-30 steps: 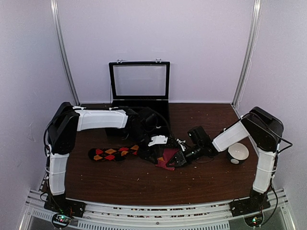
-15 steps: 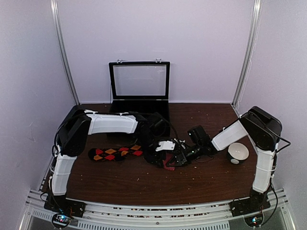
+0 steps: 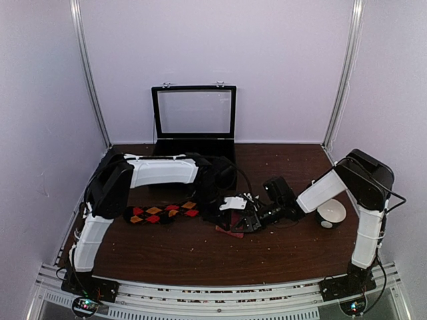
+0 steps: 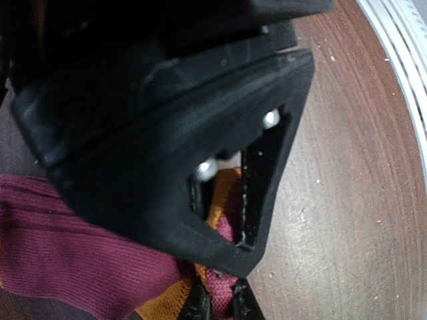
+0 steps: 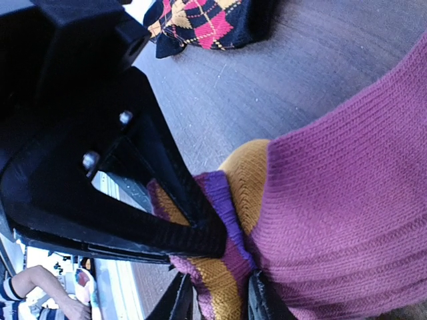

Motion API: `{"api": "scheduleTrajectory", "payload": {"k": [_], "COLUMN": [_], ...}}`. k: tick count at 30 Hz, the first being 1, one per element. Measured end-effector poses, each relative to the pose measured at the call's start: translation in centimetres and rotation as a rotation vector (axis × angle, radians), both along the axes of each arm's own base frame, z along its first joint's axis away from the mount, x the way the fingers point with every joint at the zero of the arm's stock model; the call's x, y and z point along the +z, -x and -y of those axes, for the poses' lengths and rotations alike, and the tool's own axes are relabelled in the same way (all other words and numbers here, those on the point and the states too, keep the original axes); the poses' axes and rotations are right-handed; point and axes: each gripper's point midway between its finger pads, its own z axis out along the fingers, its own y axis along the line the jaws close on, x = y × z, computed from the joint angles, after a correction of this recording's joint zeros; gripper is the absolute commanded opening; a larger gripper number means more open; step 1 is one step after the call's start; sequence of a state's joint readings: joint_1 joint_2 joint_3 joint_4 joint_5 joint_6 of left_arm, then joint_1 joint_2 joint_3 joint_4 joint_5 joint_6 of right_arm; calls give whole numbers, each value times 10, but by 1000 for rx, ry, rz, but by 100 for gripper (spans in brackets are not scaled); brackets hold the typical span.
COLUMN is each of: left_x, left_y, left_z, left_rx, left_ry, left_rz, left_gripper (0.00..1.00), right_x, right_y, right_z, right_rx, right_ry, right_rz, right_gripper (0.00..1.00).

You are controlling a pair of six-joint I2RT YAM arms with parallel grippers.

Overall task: Roll the socks
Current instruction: Roll the sock at the center of the board.

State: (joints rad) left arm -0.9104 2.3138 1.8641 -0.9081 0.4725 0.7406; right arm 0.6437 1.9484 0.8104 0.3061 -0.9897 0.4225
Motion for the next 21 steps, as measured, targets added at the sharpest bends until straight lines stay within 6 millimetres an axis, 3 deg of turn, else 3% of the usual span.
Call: {"api": "scheduleTrajectory", "payload": {"k": [3, 9, 10, 11, 12, 16, 21], "left_x": [1, -7, -8, -8, -7, -8, -8], "left_y": [4, 4, 3, 2, 1, -2, -4], "left_z": [0, -2, -2, -2, -2, -3, -5], "left_rx": [-8, 32, 45, 57, 71, 105, 135], "left_ry": [-11, -42, -48, -51, -54, -67, -89], "left_rz": [-18, -53, -63, -70, -78, -117, -175], "left_gripper": [0, 0, 0, 0, 0, 0, 0], "right_x": [2, 8, 9, 11, 13, 23, 22], "right_y": [0, 5, 7, 8, 9, 11, 12], "right_z": [2, 11, 14, 16, 18, 23, 36], "right_rx": [-12, -49, -60, -70, -79, -100, -140], "right_ry": [-10, -36, -40, -45, -52, -69, -34], "right_rz": [31, 127, 140, 153, 163, 217, 272], "right_gripper": [35, 51, 58, 93, 99, 100, 100]}}
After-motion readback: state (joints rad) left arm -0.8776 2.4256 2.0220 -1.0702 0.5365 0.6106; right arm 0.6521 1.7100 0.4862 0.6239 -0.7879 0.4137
